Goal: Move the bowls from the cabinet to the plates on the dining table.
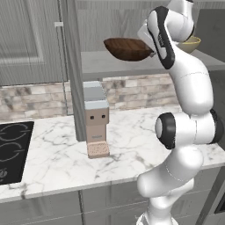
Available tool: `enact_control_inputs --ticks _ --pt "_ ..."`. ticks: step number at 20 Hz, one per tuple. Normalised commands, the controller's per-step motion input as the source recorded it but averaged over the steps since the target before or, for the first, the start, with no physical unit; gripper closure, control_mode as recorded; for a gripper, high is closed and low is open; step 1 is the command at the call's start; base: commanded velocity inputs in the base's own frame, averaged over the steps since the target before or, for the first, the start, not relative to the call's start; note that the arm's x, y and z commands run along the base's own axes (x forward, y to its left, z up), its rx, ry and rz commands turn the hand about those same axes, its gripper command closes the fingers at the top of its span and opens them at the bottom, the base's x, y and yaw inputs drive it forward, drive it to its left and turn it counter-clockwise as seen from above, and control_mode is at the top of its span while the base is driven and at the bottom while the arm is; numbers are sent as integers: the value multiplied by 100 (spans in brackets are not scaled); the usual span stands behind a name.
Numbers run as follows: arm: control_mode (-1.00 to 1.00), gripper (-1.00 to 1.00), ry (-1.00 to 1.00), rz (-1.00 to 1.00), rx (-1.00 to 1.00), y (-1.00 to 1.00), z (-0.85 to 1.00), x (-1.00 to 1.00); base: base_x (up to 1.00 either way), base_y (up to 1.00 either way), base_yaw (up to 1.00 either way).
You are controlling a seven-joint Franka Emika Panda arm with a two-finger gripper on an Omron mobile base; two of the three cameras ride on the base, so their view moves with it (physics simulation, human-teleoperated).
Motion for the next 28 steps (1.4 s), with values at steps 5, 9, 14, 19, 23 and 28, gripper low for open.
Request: enact_control_inputs --ticks 5,9,14,19,23,28 --pt "-100 100 5 -7 0 -38 1 -51 0 0 0" --pt "-100 100 0 -6 0 -35 0 -55 0 0 0" --pt "-100 100 0 -4 0 -23 0 -58 0 0 0" --pt "-100 100 -1 -1 0 -6 0 -61 0 0 0" --pt "-100 100 -8 0 0 0 3 -74 0 0 0" --pt "-100 100 -11 0 0 0 15 -80 0 0 0"
